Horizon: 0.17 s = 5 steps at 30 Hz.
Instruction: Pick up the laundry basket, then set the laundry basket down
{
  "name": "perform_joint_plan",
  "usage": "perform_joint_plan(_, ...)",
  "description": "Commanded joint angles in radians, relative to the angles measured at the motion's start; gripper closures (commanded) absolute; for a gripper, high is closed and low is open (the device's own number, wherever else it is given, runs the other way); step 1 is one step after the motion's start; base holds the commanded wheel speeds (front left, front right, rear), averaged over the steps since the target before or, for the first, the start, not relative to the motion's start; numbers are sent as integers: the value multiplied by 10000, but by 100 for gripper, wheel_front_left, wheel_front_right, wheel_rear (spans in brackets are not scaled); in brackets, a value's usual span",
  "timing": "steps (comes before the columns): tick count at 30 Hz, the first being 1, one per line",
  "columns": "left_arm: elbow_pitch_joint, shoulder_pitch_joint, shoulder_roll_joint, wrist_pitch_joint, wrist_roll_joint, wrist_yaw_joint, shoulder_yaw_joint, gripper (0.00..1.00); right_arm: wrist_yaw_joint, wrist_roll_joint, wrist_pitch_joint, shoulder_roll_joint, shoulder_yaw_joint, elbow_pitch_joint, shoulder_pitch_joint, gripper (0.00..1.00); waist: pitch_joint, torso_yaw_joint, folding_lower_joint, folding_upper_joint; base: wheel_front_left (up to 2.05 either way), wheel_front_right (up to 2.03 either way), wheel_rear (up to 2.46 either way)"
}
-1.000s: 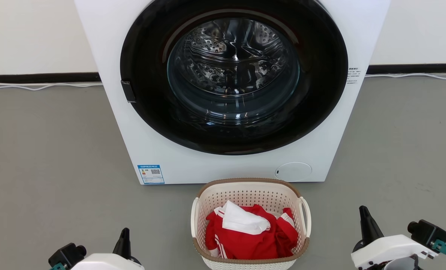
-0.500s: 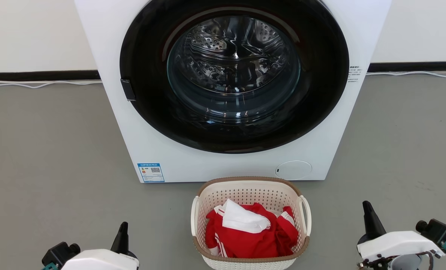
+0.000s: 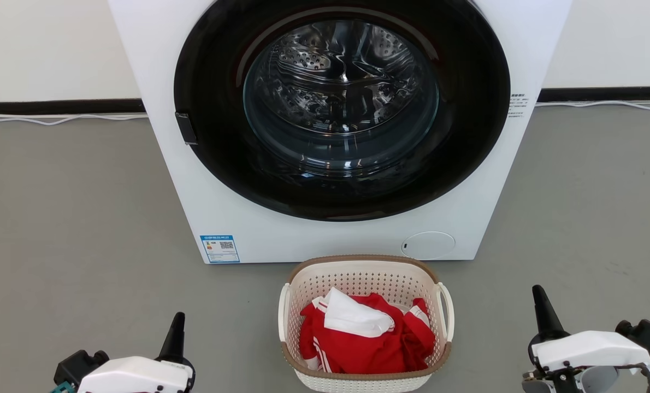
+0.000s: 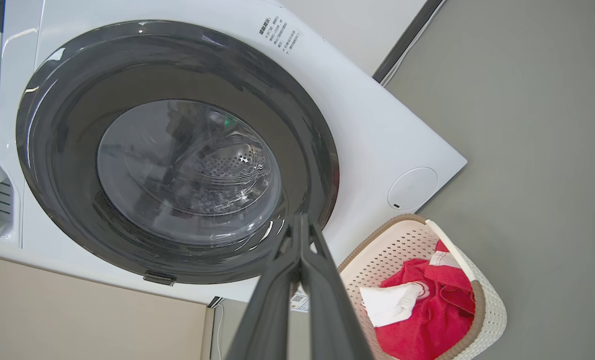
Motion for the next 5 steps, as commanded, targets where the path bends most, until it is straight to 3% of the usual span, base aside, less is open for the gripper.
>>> perform_joint_plan(1, -355, -370, 108, 49, -245, -134, 244, 100, 44, 311, 63, -49, 85, -393, -137, 100, 5, 1, -1, -1, 0, 0, 0)
perform_joint_plan(5, -483, -369, 114, 167, -633, -184, 302, 100, 46, 793, 181, -40, 49, -538, -116, 100, 26, 3, -1, -1, 0, 0, 0)
